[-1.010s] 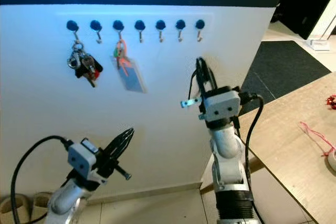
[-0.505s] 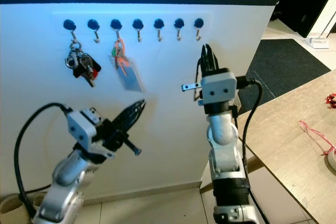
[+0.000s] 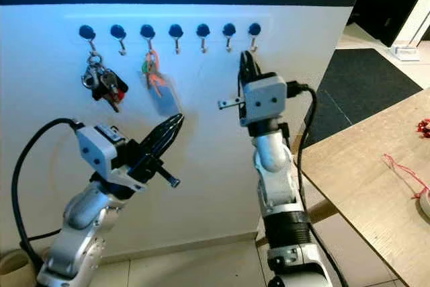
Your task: Hang keys on a hook
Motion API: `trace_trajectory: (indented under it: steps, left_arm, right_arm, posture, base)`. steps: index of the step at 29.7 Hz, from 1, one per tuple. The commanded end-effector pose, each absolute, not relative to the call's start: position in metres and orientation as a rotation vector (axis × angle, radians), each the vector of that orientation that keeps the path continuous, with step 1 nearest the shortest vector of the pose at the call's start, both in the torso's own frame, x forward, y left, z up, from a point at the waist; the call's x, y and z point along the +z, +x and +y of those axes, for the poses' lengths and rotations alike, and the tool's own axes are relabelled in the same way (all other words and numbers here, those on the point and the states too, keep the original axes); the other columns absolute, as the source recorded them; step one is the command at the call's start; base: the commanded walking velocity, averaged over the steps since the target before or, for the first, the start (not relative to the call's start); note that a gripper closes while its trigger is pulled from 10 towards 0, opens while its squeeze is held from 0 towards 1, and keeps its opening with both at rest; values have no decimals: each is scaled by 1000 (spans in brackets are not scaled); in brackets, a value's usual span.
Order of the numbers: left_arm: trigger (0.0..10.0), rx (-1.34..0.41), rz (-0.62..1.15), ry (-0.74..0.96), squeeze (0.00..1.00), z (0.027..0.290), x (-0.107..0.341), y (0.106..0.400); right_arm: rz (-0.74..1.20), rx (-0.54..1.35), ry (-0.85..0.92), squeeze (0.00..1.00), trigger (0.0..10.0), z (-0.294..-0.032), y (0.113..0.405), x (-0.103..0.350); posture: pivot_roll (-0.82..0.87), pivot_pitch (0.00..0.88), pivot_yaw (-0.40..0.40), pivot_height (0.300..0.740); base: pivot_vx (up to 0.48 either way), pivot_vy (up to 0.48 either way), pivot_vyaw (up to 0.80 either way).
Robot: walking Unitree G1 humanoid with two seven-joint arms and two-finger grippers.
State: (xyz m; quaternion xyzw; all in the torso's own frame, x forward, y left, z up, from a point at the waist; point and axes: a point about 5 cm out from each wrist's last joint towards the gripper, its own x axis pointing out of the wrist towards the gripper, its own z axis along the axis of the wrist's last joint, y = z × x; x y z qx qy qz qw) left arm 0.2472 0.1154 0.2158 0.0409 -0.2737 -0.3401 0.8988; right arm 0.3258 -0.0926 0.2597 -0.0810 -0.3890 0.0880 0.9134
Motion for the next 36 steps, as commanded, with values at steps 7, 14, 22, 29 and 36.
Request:
trace_trajectory:
  steps: [7,14,22,29,36]
  left_arm:
    - [10000,-726,-562,93,0,112,218,242]
    - [10000,-733,-574,86,0,110,222,242]
    - [10000,-738,-571,89,0,109,223,242]
    - [10000,-743,-567,92,0,108,222,242]
    - [10000,-748,-563,99,0,107,221,242]
  right_arm:
    - [-837,214,-146,0,10000,-85,325,267]
    - [-843,191,-147,0,10000,-84,328,272]
    - [-816,157,-152,0,10000,-85,335,272]
    - [-785,127,-147,0,10000,-88,340,270]
    - [-776,112,-149,0,10000,-90,343,270]
  posture:
    - [55,82,-60,740]
    - [55,79,-61,740]
    - [57,78,-61,740]
    - [57,77,-62,740]
    - [57,76,-63,740]
  base:
    - [0,0,0]
    - [0,0,0]
    - [0,0,0]
    - [0,0,0]
    - [0,0,0]
